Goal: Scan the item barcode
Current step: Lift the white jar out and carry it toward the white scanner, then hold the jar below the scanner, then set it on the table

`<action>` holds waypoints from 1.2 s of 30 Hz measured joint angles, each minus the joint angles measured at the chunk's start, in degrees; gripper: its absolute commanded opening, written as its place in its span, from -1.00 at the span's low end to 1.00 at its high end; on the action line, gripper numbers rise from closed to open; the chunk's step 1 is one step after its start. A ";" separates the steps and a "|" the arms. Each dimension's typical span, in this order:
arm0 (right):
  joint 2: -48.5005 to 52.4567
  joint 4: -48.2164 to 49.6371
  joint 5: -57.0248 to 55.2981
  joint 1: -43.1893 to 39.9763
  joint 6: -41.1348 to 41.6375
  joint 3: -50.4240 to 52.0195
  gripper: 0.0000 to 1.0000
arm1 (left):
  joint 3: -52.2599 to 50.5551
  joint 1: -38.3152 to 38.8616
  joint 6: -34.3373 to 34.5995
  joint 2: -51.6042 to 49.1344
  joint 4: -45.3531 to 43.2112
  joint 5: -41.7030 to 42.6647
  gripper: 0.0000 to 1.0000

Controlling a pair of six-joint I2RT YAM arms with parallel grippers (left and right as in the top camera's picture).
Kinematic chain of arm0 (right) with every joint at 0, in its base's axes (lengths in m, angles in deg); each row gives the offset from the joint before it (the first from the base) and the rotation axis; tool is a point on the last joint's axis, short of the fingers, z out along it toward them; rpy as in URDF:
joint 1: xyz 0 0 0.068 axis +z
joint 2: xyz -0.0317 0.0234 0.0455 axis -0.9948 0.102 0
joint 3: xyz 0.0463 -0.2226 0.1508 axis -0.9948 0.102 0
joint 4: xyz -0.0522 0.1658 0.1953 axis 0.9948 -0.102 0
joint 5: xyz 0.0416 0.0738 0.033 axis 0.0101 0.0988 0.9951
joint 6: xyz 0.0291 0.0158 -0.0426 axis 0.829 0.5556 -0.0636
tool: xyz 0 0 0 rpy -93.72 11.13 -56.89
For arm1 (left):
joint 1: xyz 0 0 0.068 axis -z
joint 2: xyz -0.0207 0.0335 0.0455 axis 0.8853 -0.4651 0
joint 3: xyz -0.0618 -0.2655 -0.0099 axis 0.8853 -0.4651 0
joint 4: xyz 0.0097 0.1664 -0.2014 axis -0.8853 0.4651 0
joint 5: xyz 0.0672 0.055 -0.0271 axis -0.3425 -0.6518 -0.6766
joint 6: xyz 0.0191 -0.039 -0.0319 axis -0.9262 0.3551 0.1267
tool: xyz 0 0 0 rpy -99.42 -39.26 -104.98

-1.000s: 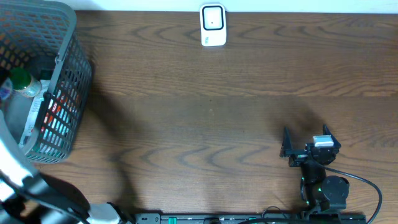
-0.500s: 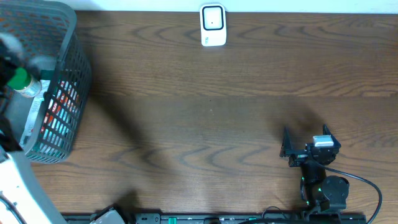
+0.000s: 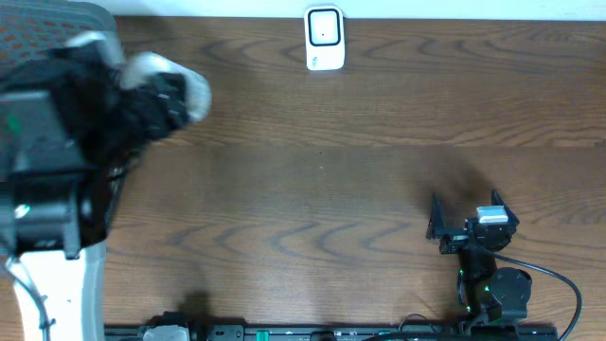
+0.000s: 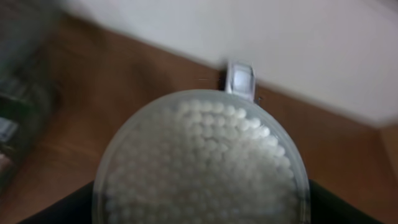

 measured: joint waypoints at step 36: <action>0.00 0.00 0.00 0.00 0.02 0.00 0.98 | -0.02 40.50 -17.16 -48.24 17.79 11.91 0.36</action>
